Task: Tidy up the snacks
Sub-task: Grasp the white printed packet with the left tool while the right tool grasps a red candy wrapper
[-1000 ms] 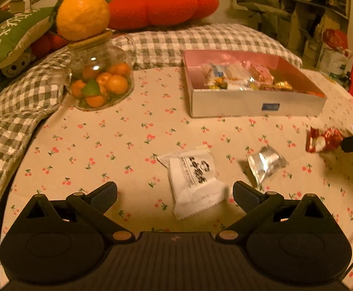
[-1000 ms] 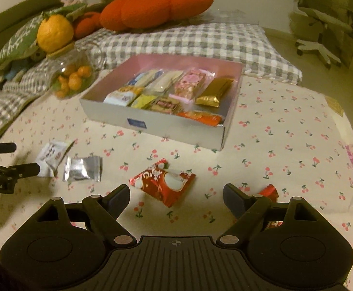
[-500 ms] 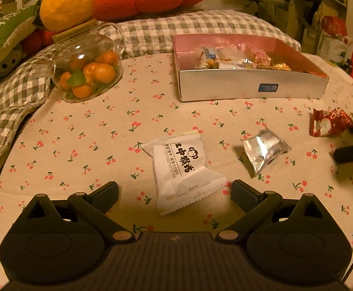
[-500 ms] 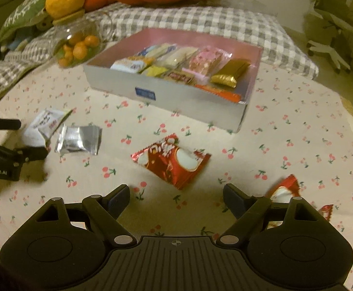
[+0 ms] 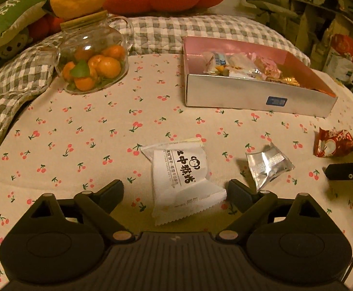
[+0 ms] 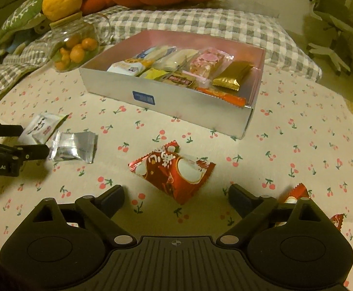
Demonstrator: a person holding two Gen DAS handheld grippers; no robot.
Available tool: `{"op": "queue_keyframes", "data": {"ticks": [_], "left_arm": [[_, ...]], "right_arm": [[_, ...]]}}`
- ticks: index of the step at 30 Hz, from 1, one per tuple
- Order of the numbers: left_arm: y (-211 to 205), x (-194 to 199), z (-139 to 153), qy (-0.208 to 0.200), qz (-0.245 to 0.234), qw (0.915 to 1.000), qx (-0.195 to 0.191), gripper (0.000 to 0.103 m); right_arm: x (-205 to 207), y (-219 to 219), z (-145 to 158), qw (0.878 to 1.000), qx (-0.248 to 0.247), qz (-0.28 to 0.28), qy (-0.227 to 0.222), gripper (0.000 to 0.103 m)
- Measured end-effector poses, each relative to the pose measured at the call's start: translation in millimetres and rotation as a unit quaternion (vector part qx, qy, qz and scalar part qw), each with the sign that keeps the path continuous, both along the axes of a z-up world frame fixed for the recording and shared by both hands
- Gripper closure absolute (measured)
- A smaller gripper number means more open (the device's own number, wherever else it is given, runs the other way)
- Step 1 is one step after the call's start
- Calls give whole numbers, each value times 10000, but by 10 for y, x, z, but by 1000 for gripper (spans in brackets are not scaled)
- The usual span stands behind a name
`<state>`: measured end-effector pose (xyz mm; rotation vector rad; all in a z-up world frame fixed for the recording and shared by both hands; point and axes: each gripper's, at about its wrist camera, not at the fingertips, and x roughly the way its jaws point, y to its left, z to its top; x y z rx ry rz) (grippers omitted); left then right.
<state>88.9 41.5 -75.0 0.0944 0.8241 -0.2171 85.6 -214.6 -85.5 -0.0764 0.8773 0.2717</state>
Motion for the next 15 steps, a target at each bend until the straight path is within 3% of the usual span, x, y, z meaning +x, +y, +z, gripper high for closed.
{"op": "queue_keyframes", "data": {"ticks": [15], "left_arm": [[-32, 31, 28, -42, 14, 10000, -88, 35]], "right_arm": [[109, 48, 2, 9992, -201, -120, -313, 11]]}}
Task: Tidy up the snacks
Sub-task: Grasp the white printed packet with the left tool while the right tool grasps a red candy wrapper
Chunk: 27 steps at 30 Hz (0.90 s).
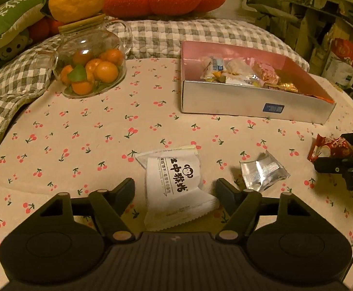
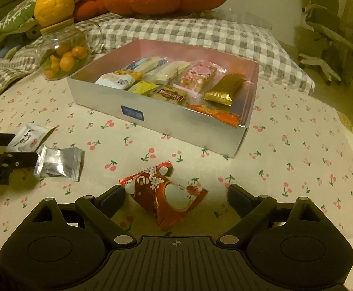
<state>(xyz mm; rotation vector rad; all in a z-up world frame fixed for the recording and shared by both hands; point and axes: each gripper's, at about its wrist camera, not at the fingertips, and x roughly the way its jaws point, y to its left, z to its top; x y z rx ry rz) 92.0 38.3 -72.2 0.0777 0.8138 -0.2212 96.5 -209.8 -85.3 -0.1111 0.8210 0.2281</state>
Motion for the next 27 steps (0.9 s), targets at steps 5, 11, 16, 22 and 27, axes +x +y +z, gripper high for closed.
{"op": "queue_keyframes", "data": {"ticks": [5, 11, 16, 22, 27], "left_arm": [[5, 14, 16, 13, 25, 10000, -51, 44], [26, 30, 22, 66, 87, 9999, -127, 47], [48, 49, 34, 138, 142, 9996, -211, 48], [75, 71, 54, 223, 230, 9990, -304, 49], [103, 79, 112, 224, 270, 9983, -469, 56]], "right_arm": [[-5, 45, 29, 9999, -44, 67, -138, 18], [-7, 101, 48, 9996, -41, 210, -179, 42], [-16, 164, 73, 9992, -133, 335, -194, 59], [-11, 140, 115, 9996, 11, 274, -108, 60], [-13, 90, 202, 9992, 349, 191, -20, 60]]}}
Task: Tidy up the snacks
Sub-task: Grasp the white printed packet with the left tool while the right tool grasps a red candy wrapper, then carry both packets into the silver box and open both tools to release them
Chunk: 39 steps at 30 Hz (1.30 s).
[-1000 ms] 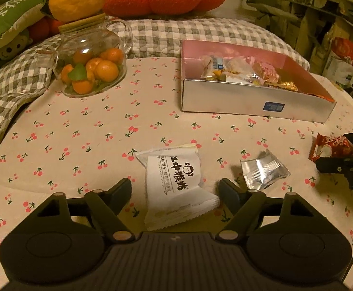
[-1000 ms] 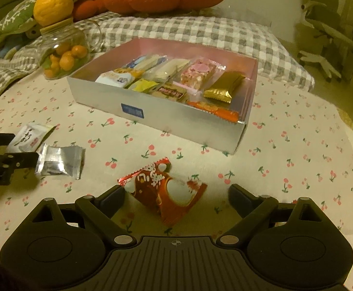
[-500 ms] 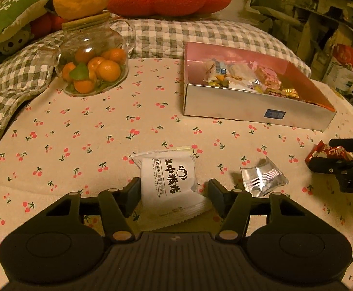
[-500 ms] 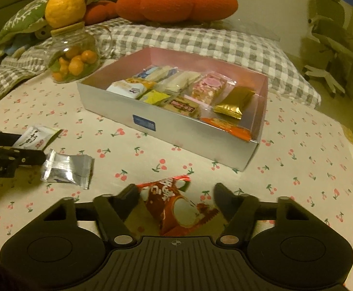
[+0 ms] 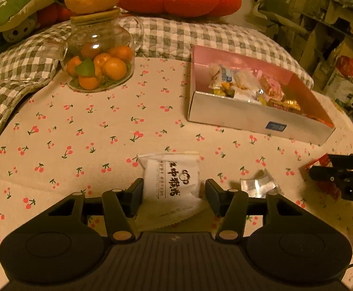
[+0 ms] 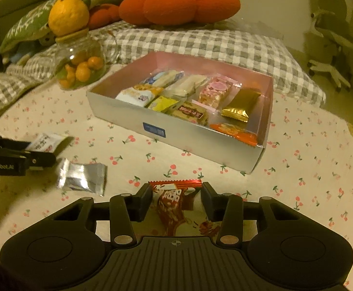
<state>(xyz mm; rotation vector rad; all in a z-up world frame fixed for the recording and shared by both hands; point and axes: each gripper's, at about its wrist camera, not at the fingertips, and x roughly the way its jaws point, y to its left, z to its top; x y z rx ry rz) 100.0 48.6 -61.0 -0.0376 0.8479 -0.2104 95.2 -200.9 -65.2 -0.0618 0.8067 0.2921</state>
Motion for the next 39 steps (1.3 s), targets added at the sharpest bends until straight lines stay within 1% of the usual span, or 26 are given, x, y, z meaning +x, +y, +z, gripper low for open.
{"op": "queue_keyframes", "data": {"ticks": [1, 2, 5, 11, 14, 15, 17, 18, 19, 20, 22, 25, 30, 31, 33, 34, 35, 39], "left_arm": [[-1, 4, 11, -2, -1, 10000, -29, 56], [-2, 8, 26, 0, -3, 10000, -66, 56], [-18, 23, 52, 6, -9, 10000, -96, 57], [-30, 55, 87, 73, 38, 9997, -237, 59], [-34, 54, 116, 59, 29, 9996, -284, 59], [-35, 50, 118, 61, 34, 9995, -295, 59], [-36, 51, 112, 85, 32, 9995, -309, 59], [-39, 50, 107, 93, 28, 9995, -302, 59], [-42, 50, 104, 102, 23, 9995, -295, 59], [-46, 49, 101, 110, 21, 9995, -293, 59], [-54, 50, 108, 120, 28, 9994, -308, 59], [-71, 43, 132, 102, 15, 9993, -350, 59], [-118, 37, 170, 63, -32, 9991, -414, 59], [-131, 36, 177, 50, -46, 9991, -419, 59], [-154, 35, 190, 25, -77, 9991, -424, 59], [-165, 35, 197, 19, -92, 9990, -435, 59], [-175, 33, 203, 16, -101, 9989, -447, 59], [-201, 20, 249, -10, -144, 9985, -528, 59]], "right_arm": [[2, -4, 11, 10000, 57, -5, 22, 62], [1, -7, 26, 9999, 114, -8, 43, 77], [13, -18, 72, 9995, 280, -57, 141, 79], [17, -9, 95, 9992, 343, -70, 176, 86], [25, -47, 107, 9983, 534, -81, 242, 85], [32, -72, 108, 9974, 652, -74, 309, 83], [50, -134, 98, 9945, 924, -165, 462, 74], [61, -156, 93, 9936, 982, -209, 517, 68], [65, -168, 89, 9935, 985, -234, 522, 53], [58, -170, 88, 9942, 936, -245, 470, 42], [53, -152, 77, 9961, 763, -204, 383, 39], [78, -104, 24, 9977, 504, -156, 420, 39], [58, 18, -59, 9995, -9, 87, 308, 39], [51, 41, -71, 9995, -128, 111, 270, 40], [43, 79, -87, 9990, -361, 156, 205, 53], [49, 84, -92, 9987, -425, 181, 203, 66], [55, 88, -94, 9985, -472, 183, 222, 71], [67, 69, -41, 9987, -461, 75, 213, 73]]}}
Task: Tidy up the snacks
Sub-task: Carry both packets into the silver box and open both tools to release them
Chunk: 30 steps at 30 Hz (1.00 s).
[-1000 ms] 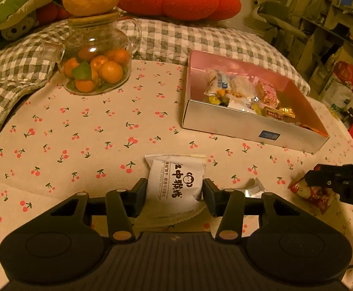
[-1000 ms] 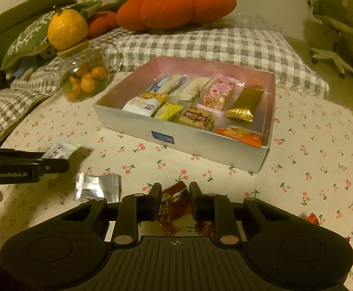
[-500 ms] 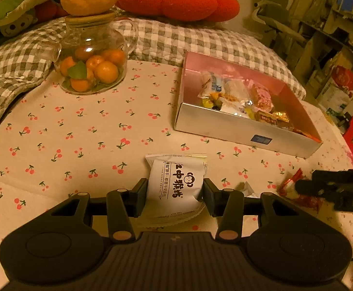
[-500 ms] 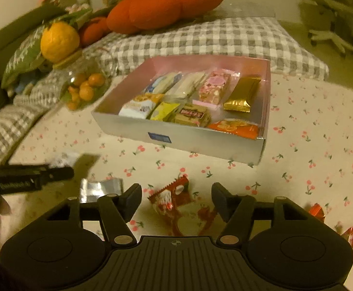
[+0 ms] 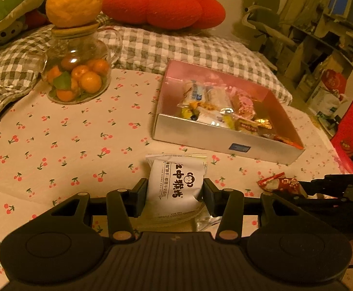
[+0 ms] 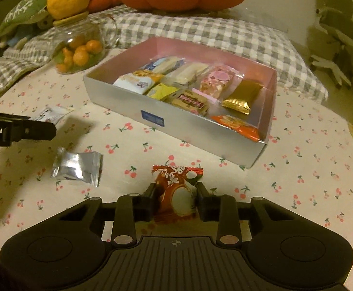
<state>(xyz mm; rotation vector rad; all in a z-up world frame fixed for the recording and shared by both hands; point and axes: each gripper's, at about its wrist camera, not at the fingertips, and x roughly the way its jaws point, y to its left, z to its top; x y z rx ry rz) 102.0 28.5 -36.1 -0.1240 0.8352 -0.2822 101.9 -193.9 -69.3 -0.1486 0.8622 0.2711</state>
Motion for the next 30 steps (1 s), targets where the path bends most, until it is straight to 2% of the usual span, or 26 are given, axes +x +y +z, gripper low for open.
{"op": "queue_keyframes", "data": {"ticks": [13, 24, 30], "left_arm": [[-142, 36, 208, -180, -36, 9995, -248, 59], [-311, 216, 277, -220, 41, 9982, -561, 59], [-400, 299, 236, -126, 51, 9977, -659, 59]], "right_arm": [[27, -153, 511, 9942, 956, -405, -271, 72], [413, -498, 706, 9776, 1641, -1260, -393, 72], [748, -662, 619, 9670, 1907, -1663, -287, 72]]}}
